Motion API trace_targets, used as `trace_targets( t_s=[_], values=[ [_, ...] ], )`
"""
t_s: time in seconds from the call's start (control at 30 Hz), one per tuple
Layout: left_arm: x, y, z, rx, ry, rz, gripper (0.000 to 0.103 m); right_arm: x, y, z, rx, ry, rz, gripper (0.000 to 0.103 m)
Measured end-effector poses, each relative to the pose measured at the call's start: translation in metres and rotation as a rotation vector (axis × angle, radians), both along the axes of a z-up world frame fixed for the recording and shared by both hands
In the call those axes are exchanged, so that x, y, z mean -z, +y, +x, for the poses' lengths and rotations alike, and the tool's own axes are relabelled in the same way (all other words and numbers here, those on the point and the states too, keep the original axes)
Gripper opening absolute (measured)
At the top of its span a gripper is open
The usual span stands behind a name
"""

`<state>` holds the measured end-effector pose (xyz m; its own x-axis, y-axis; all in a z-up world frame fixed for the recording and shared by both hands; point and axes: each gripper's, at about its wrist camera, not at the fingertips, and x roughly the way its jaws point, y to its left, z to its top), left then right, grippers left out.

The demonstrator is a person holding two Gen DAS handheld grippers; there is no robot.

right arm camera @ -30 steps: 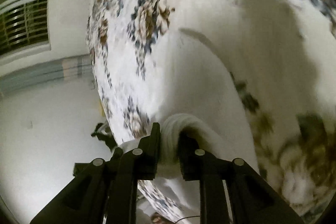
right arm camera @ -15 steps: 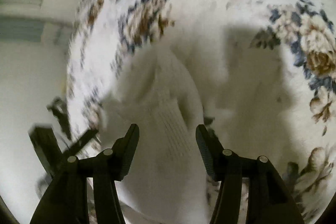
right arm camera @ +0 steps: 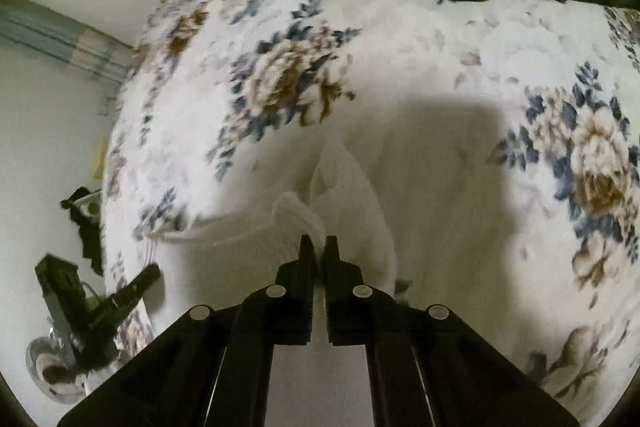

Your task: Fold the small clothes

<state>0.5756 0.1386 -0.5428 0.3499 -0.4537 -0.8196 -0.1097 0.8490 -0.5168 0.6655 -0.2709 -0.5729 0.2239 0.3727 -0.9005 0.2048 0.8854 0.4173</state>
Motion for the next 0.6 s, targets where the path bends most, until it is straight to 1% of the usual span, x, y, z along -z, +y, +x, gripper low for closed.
trace_targets(
  t_s=[0.07,0.13,0.17,0.2,0.23,0.27,0.3,0.33,0.37,0.4,0.47,0.53,0.57,0.6],
  values=[
    [0.016,0.001,0.007,-0.007,0.042,-0.001,0.005,0.012,0.004,0.012,-0.025,0.024,-0.046,0.004],
    [0.023,0.001,0.007,-0.003,0.069,-0.017,0.006,0.023,0.005,0.019,-0.039,0.055,-0.076,0.004],
    [0.022,0.002,0.006,-0.005,0.075,-0.038,0.01,0.029,0.005,0.021,-0.046,0.077,-0.065,0.004],
    [0.021,0.002,0.004,-0.001,0.077,-0.058,0.01,0.033,0.003,0.02,-0.046,0.103,-0.037,0.005],
    [0.017,0.003,0.001,0.002,0.078,-0.073,0.014,0.034,0.001,0.019,-0.041,0.117,-0.012,0.006],
    [0.012,0.005,-0.003,-0.003,0.081,-0.078,0.026,0.033,-0.003,0.015,-0.037,0.123,0.023,0.009],
    [0.007,0.008,-0.009,-0.007,0.078,-0.1,0.032,0.03,-0.005,0.01,-0.041,0.123,0.039,0.018],
    [0.001,0.011,-0.017,-0.01,0.067,-0.132,0.043,0.026,-0.009,0.004,-0.042,0.121,0.047,0.027],
    [-0.005,0.014,-0.027,-0.013,0.058,-0.153,0.049,0.019,-0.015,-0.006,-0.036,0.108,0.063,0.044],
    [-0.014,0.017,-0.043,-0.015,0.042,-0.155,0.049,0.013,-0.02,-0.018,-0.033,0.095,0.086,0.049],
    [-0.026,0.02,-0.068,-0.015,0.014,-0.133,0.05,0.006,-0.027,-0.043,-0.032,0.102,0.128,0.049],
    [-0.032,0.018,-0.098,-0.012,0.011,-0.087,0.05,0.004,-0.034,-0.076,-0.027,0.117,0.167,0.049],
    [-0.033,0.016,-0.113,-0.012,0.014,-0.078,0.05,0.005,-0.036,-0.094,-0.026,0.133,0.188,0.052],
    [-0.032,0.014,-0.127,-0.01,0.023,-0.063,0.05,0.008,-0.036,-0.11,-0.026,0.152,0.203,0.053]
  ],
)
